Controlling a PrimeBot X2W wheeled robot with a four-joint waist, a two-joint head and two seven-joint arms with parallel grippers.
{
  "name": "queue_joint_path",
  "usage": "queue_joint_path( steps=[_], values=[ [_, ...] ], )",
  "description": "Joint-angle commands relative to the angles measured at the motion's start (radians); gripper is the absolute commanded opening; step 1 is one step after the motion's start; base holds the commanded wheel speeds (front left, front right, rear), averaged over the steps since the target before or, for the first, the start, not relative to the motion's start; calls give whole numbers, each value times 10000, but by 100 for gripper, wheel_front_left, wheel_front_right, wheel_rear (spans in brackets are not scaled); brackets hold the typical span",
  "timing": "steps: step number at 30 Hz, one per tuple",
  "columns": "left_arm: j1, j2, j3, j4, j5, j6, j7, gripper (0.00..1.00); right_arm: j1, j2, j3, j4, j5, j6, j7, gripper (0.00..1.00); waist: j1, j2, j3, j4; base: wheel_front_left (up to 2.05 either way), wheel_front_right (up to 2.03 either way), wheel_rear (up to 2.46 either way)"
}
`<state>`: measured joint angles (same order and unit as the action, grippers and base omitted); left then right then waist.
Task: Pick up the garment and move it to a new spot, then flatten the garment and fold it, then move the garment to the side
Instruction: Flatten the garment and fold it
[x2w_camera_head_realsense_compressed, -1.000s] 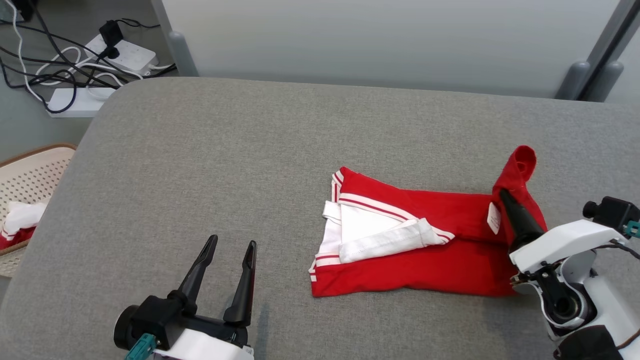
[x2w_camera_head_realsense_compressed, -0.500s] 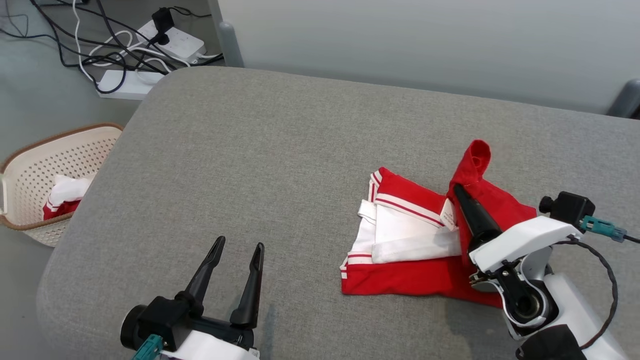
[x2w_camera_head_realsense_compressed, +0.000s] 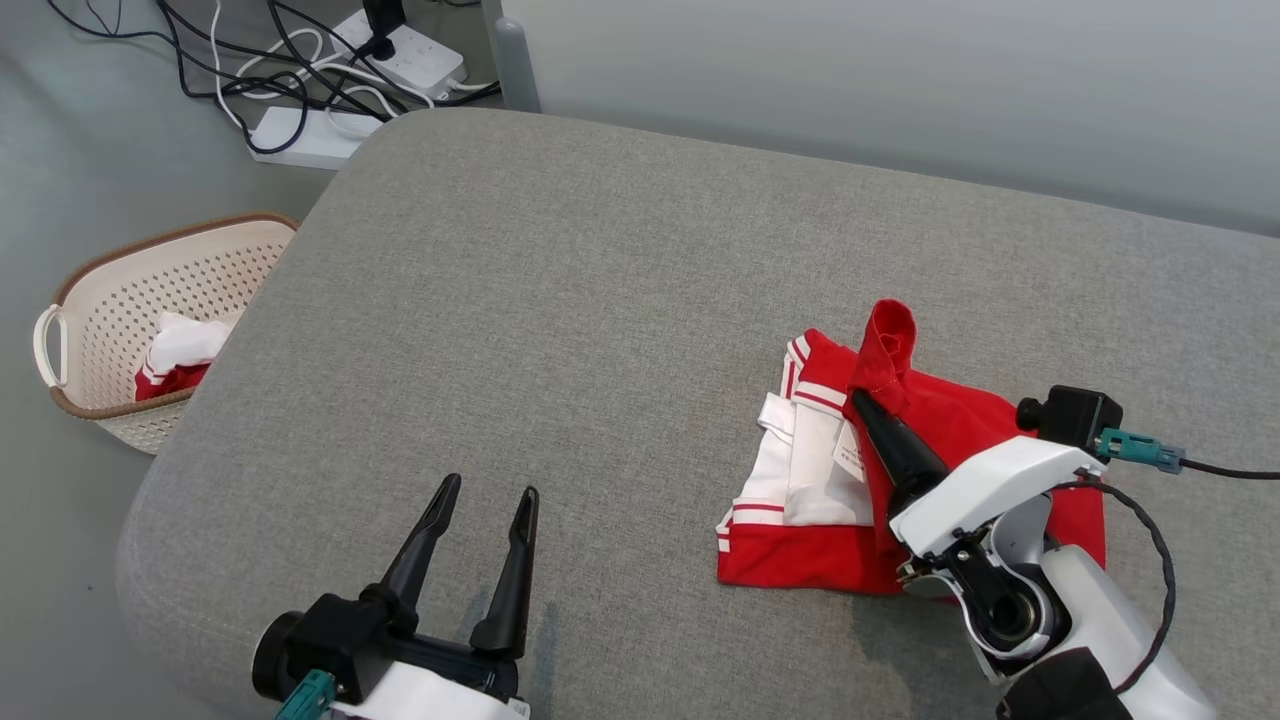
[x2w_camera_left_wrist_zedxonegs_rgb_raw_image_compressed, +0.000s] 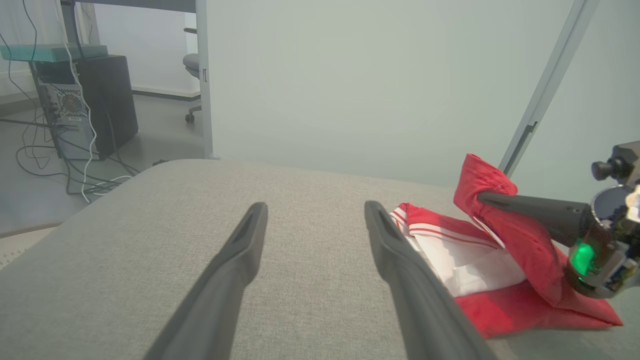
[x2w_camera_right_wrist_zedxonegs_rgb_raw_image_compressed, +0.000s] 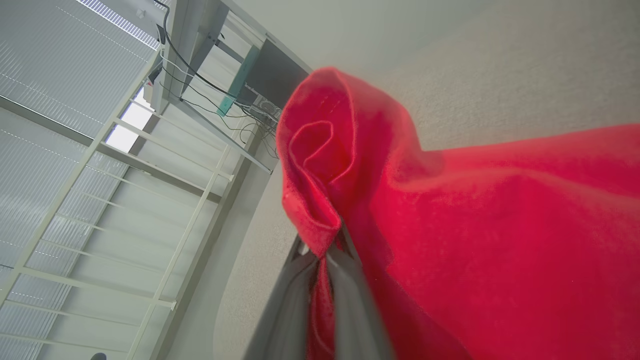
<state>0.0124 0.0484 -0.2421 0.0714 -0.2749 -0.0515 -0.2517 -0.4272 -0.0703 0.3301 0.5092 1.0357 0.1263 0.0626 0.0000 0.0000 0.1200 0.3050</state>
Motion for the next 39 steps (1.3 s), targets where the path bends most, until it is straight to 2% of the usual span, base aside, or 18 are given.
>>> queue_joint_path(
  steps=[1,5,6,7,8,18,22,31,35,39],
  values=[
    [-347,18,282,-289,-89,72,-101,100,-320,114,173,-137,-132,44,31,0,0,0,28,28,0,0,0],
    [-406,18,199,-284,-142,111,-101,100,-520,155,344,475,-291,44,25,0,0,0,121,117,0,0,0],
    [-419,18,177,-286,-149,119,-101,100,-570,165,389,592,-266,44,27,27,0,0,141,143,0,0,0],
    [-431,18,162,-284,-156,125,-101,100,-617,173,434,686,-218,44,22,80,0,0,156,167,0,0,0],
    [-442,18,154,-283,-161,132,-101,100,-658,181,473,757,-129,44,17,100,0,0,166,186,0,0,0],
    [-464,18,173,-258,-156,167,-101,100,-959,198,1670,677,950,44,-179,100,0,0,142,189,0,0,0],
    [-477,18,193,-273,-156,179,-101,100,-1111,199,1990,569,933,44,-533,100,0,0,130,96,0,0,0],
    [-438,18,367,-416,-163,224,-101,100,-1145,-454,2033,583,-503,44,-1738,100,0,0,12,-418,0,0,0],
    [-440,18,530,-430,-204,275,-101,100,-1128,-845,1879,931,-2019,44,-2773,100,0,0,-96,-860,0,0,0],
    [-447,18,707,-462,-336,332,-101,100,-953,-909,1470,1158,-3325,44,-3157,100,0,0,-211,-1250,0,0,0]
  ],
)
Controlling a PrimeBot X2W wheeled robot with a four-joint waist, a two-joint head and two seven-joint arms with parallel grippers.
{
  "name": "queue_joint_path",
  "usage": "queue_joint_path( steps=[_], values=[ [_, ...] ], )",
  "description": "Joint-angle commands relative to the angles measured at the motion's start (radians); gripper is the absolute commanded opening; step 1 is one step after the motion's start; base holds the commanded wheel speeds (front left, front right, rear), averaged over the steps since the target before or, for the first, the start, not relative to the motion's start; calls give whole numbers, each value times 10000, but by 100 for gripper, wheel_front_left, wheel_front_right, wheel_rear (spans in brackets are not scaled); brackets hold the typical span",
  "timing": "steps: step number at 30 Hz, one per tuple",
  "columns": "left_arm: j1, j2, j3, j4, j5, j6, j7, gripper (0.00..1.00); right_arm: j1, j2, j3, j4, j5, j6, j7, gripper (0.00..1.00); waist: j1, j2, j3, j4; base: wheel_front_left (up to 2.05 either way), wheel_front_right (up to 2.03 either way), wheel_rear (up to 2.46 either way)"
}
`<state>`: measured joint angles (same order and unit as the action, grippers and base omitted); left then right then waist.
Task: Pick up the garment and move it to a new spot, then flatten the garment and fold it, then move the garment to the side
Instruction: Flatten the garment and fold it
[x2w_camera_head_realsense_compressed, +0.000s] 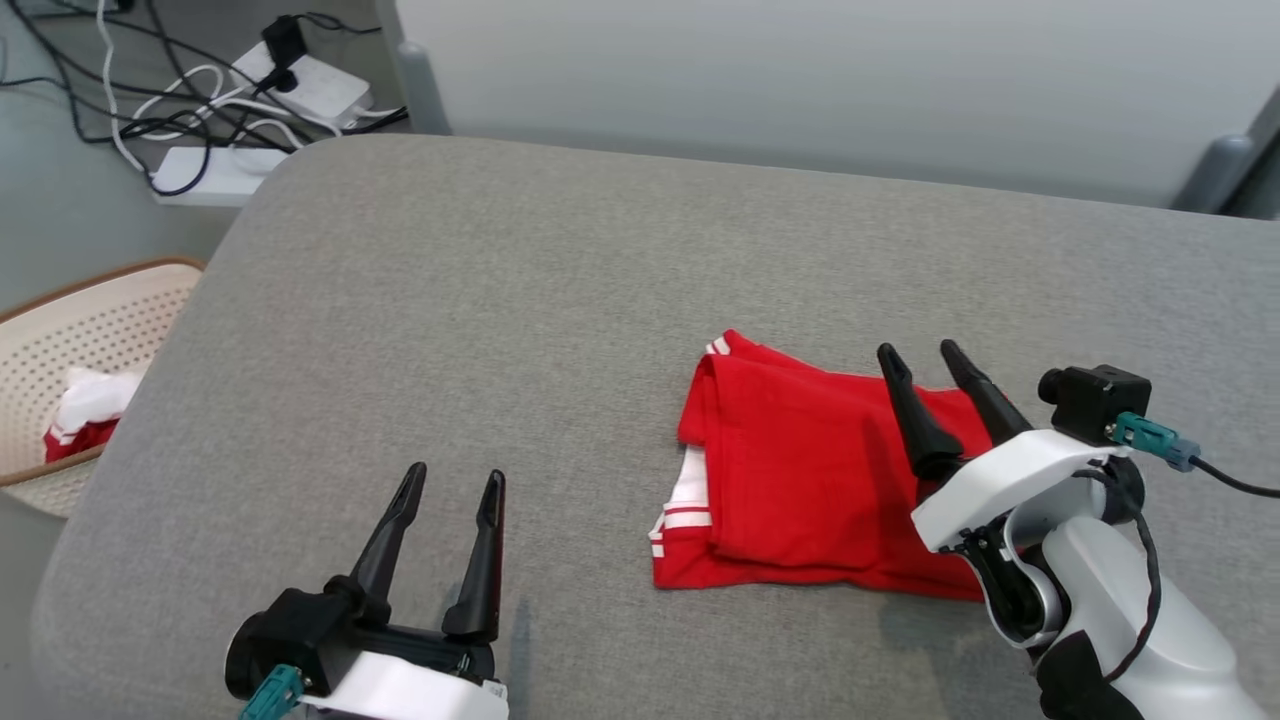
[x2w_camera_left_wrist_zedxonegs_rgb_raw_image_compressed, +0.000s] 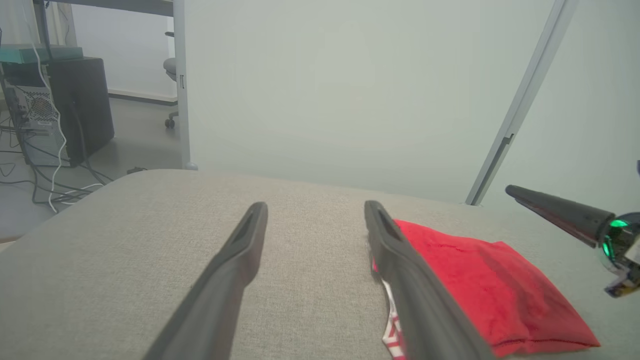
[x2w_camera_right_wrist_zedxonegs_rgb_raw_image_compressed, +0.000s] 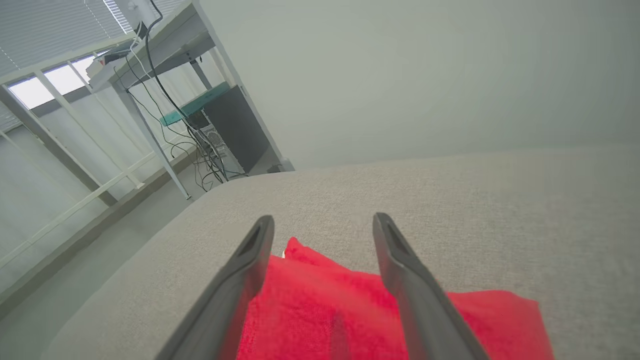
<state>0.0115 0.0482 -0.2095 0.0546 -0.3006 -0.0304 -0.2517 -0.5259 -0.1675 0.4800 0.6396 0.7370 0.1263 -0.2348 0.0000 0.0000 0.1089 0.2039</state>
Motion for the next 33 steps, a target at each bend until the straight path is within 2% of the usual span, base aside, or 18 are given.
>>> queue_joint_path(
  steps=[1,4,12,21,33],
  values=[
    [-436,20,417,-279,-81,125,-101,100,121,70,-134,-158,-613,44,-217,100,0,0,-131,-337,0,0,0],
    [-439,20,506,-236,-84,139,-101,100,299,54,-447,-210,-1222,44,-254,100,0,0,-193,-529,0,0,0],
    [-559,20,799,-92,174,193,-101,100,1641,363,-2222,-2030,-3196,44,-267,100,0,0,-362,-1158,0,0,0],
    [-477,20,916,-74,383,170,-101,100,3057,590,-2846,-3148,-3906,44,-268,100,0,0,-568,-1656,0,0,0],
    [158,20,1047,126,559,127,-101,100,5022,626,-3326,-4294,-4243,44,-269,100,0,0,-1160,-1862,0,0,0]
  ],
)
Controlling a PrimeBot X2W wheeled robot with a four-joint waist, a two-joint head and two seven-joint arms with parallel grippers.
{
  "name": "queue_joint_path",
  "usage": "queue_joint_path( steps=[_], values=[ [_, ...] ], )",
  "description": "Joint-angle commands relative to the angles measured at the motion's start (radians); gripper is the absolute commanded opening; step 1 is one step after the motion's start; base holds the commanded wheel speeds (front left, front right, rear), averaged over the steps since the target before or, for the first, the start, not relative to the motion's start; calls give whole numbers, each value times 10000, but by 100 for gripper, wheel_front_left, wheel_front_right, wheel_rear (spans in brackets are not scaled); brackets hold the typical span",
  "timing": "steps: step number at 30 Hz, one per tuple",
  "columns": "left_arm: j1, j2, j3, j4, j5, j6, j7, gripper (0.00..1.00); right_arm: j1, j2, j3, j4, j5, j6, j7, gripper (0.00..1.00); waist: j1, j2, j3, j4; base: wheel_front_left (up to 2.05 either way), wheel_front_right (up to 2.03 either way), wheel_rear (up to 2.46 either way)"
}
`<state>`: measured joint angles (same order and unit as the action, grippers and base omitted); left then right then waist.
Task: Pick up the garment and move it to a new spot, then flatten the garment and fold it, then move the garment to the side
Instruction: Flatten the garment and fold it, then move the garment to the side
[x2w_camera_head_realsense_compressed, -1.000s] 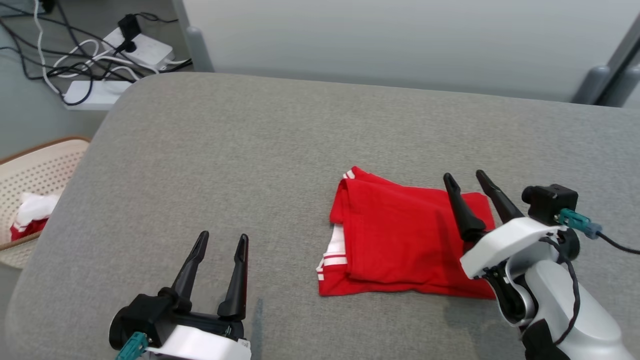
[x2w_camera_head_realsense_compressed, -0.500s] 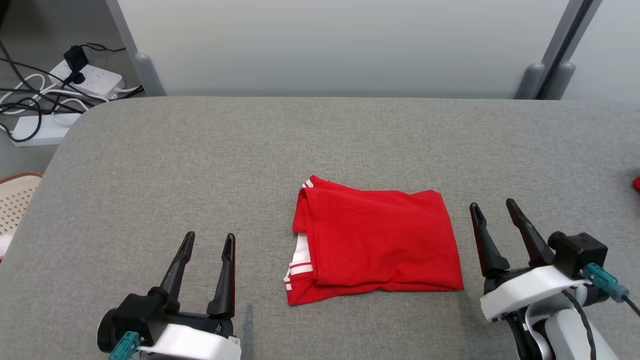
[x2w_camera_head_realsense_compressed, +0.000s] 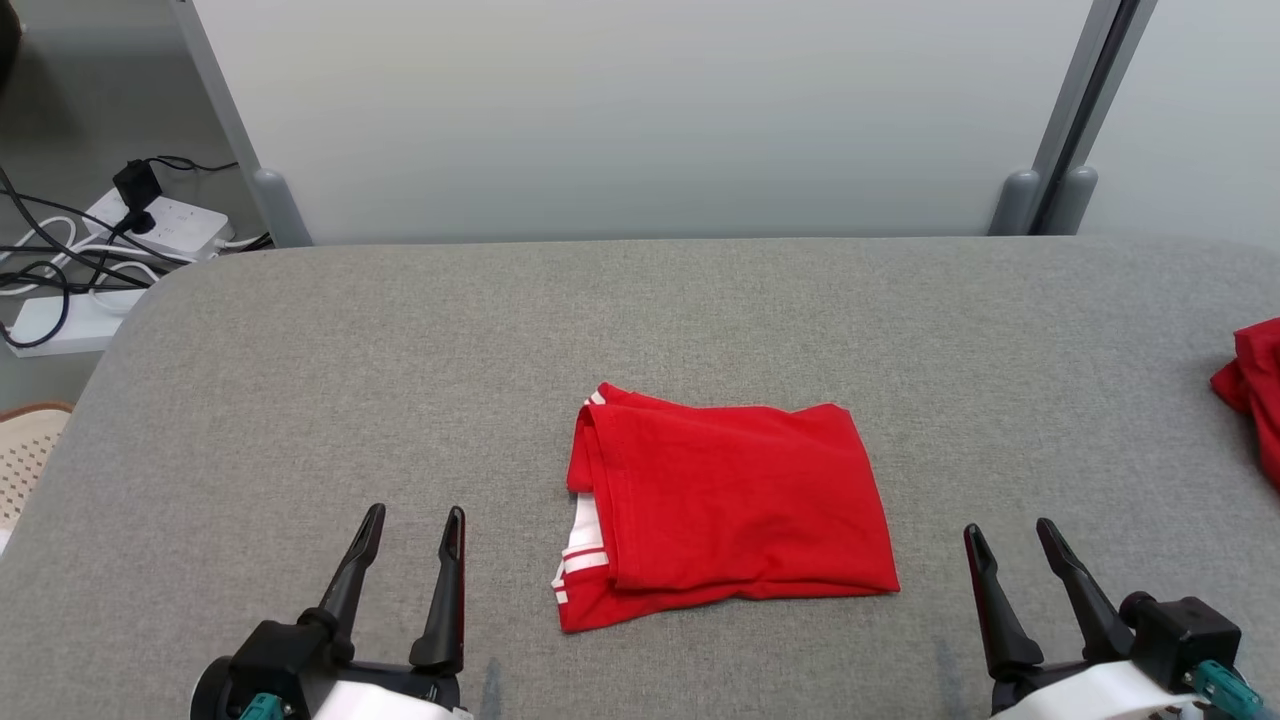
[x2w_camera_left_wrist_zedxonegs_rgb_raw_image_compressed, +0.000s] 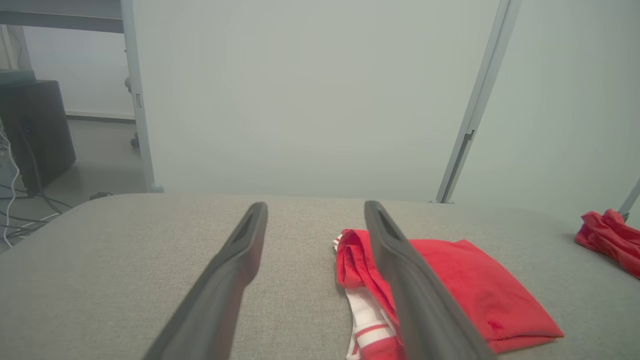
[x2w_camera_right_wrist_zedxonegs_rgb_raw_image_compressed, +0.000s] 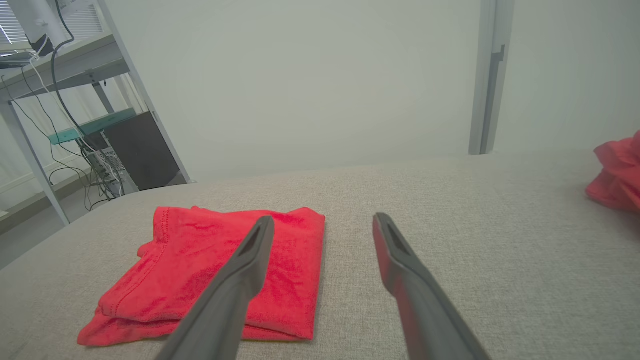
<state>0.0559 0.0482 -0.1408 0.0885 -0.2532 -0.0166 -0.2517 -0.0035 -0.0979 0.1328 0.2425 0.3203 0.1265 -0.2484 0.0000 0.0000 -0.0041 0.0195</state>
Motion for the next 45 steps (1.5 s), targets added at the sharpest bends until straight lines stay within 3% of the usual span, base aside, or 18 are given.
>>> queue_joint_path(
  steps=[1,17,23,36,45],
  values=[
    [-249,20,377,-203,96,-9,-101,100,-110,-65,128,-368,-66,42,-133,100,0,0,-62,-31,0,0,0],
    [10,20,456,-134,221,-44,-101,100,259,-75,375,-440,364,42,-133,100,0,0,-157,29,0,0,0],
    [-23,20,342,-170,259,-71,-101,100,-535,-204,1091,646,1913,42,-78,100,0,0,-38,118,0,0,0],
    [-384,20,57,-171,291,-158,-101,100,-3398,-737,1860,2836,5231,42,2006,100,0,0,628,702,0,0,0],
    [-783,20,-88,-192,277,-186,-101,100,-4268,-1324,2150,3985,6817,42,3187,100,0,0,1165,1213,0,0,0]
  ],
)
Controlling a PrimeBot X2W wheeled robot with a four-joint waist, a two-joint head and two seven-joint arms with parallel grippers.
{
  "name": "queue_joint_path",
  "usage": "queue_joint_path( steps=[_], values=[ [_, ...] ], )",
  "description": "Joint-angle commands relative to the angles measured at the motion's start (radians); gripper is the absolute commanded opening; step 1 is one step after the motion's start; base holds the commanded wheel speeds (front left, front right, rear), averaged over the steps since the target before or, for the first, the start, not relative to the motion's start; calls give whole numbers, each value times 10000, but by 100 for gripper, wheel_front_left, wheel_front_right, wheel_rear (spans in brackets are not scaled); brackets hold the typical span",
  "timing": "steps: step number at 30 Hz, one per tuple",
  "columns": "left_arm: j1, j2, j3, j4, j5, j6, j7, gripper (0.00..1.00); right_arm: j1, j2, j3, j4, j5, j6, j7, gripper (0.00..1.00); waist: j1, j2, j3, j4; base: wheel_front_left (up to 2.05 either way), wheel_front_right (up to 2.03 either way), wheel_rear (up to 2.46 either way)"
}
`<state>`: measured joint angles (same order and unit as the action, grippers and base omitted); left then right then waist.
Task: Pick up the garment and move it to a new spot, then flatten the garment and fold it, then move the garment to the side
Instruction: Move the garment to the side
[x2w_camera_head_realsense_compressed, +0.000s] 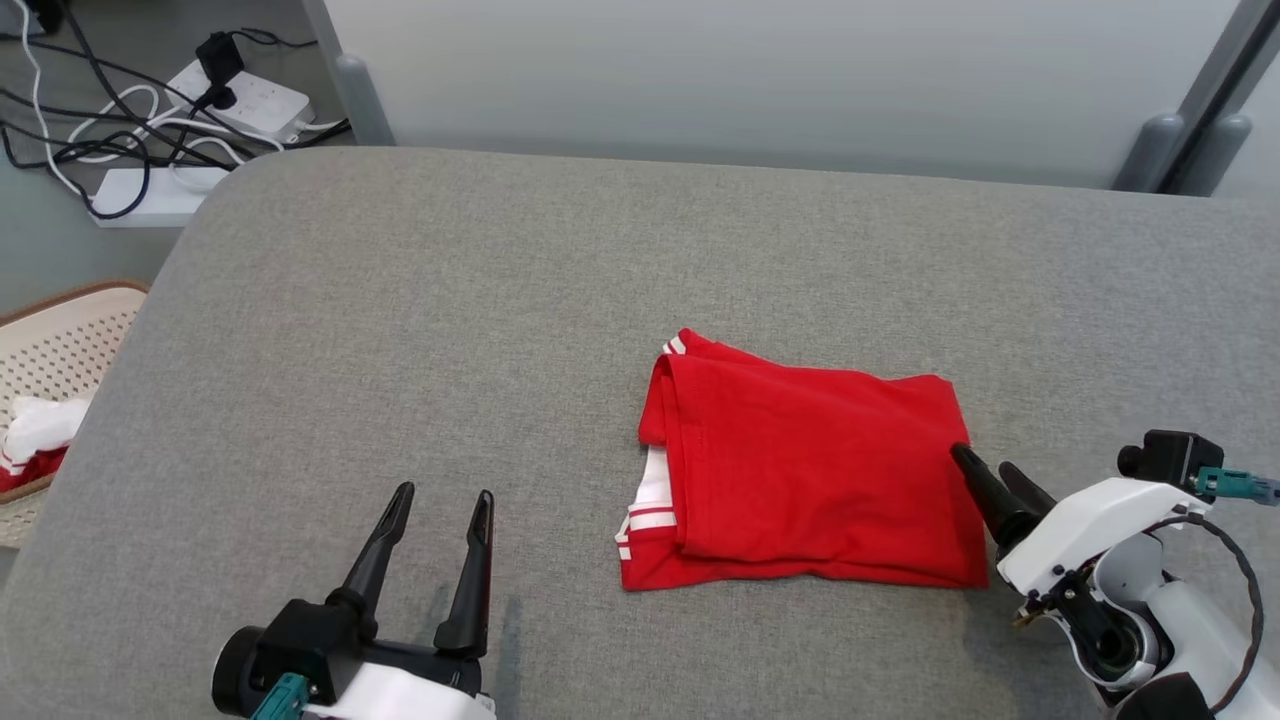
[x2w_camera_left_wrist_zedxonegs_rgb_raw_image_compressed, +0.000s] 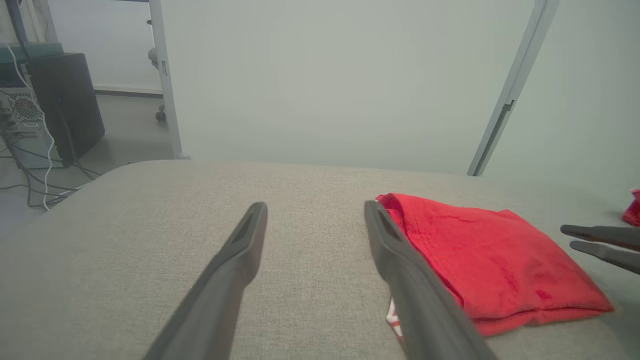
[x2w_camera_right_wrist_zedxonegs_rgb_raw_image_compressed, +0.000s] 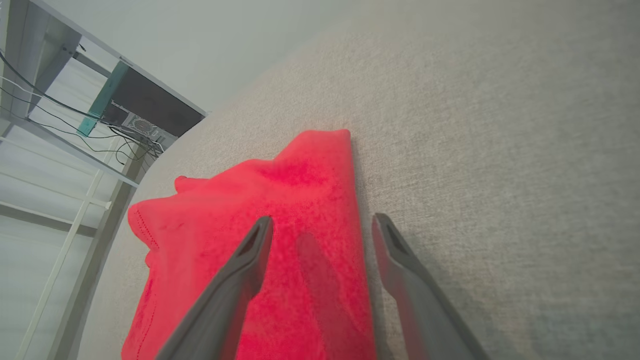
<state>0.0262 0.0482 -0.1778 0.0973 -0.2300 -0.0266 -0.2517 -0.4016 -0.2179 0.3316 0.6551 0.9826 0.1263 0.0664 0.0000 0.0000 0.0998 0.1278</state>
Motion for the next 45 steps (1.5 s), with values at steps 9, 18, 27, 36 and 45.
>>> queue_joint_path(
  steps=[9,18,27,36,45],
  values=[
    [-752,20,209,-331,22,-86,-101,100,-458,-340,584,416,1506,44,613,100,0,0,479,451,0,0,0],
    [-840,20,142,-317,16,-84,-101,100,-487,-318,1061,586,2146,44,745,100,0,0,521,619,0,0,0],
    [-745,20,170,-297,41,-61,-101,100,-454,-761,1976,-2,2078,44,63,0,0,0,297,574,0,0,0],
    [-665,20,164,-424,35,-67,-101,100,-644,-1376,2882,-451,1242,44,-1103,0,0,0,185,68,0,0,0],
    [-747,20,188,-461,150,-159,-101,100,-990,-1462,3369,-457,804,44,-1476,0,0,0,248,-987,0,0,0]
  ],
)
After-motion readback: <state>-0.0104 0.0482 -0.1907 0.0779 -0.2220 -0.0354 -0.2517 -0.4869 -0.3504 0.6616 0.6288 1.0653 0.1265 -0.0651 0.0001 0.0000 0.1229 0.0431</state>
